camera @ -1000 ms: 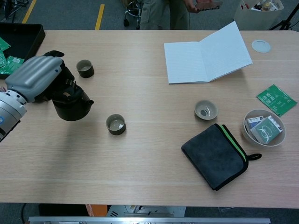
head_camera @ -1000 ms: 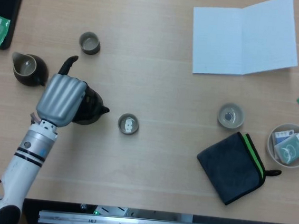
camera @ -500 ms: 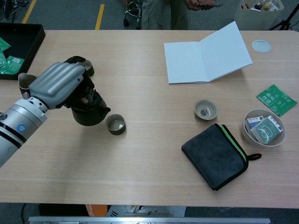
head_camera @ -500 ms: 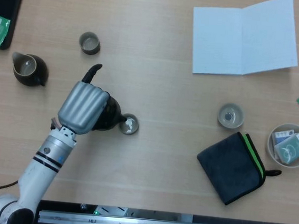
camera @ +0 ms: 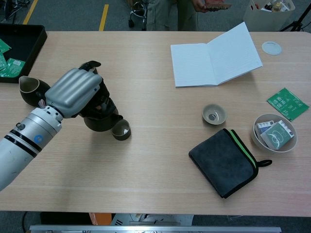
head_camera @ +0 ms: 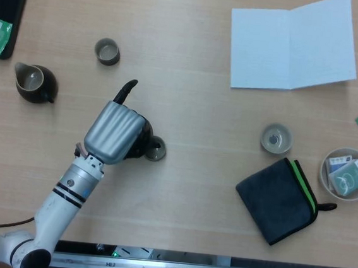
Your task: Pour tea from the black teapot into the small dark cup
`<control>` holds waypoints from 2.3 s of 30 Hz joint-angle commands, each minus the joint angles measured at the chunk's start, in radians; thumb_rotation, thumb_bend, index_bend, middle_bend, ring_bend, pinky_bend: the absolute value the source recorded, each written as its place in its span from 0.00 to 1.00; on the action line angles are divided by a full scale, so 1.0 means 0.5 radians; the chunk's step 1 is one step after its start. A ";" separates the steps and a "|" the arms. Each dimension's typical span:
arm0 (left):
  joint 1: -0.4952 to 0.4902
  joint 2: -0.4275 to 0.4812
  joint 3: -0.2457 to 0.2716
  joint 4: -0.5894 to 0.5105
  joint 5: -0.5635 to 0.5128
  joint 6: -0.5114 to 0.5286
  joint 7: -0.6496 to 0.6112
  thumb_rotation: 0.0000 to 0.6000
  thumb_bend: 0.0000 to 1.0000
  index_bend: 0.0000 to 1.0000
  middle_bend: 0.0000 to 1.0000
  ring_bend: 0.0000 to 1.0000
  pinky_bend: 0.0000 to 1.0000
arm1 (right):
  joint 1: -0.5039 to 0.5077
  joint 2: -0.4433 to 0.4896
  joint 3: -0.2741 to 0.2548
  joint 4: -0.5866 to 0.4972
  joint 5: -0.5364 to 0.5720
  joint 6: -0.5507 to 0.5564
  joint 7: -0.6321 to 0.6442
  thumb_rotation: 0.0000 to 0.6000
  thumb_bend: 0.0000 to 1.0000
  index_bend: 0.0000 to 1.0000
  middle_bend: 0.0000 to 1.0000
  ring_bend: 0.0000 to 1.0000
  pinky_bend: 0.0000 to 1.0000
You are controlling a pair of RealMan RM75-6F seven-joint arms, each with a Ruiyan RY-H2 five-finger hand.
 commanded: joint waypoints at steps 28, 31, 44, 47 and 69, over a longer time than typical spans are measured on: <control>0.022 -0.067 0.025 0.082 0.070 0.001 0.062 1.00 0.34 0.96 0.99 0.79 0.10 | -0.017 -0.012 0.001 0.033 0.008 0.006 0.025 1.00 0.01 0.32 0.37 0.25 0.18; 0.025 -0.079 0.028 0.101 0.083 0.006 0.068 1.00 0.34 0.96 0.99 0.79 0.10 | -0.018 -0.013 0.001 0.036 0.009 0.005 0.027 1.00 0.01 0.32 0.37 0.25 0.18; 0.045 -0.128 0.048 0.198 0.179 0.060 0.123 1.00 0.34 0.96 0.99 0.79 0.10 | -0.016 -0.023 0.003 0.044 0.007 -0.001 0.030 1.00 0.01 0.32 0.37 0.25 0.18; 0.050 -0.144 0.056 0.229 0.211 0.076 0.140 1.00 0.34 0.96 0.99 0.79 0.10 | -0.016 -0.026 0.002 0.046 0.007 -0.003 0.030 1.00 0.01 0.32 0.37 0.25 0.18; 0.088 -0.218 0.092 0.365 0.390 0.150 0.229 1.00 0.34 0.96 0.99 0.79 0.10 | -0.022 -0.024 0.002 0.053 0.003 0.007 0.045 1.00 0.01 0.32 0.37 0.25 0.18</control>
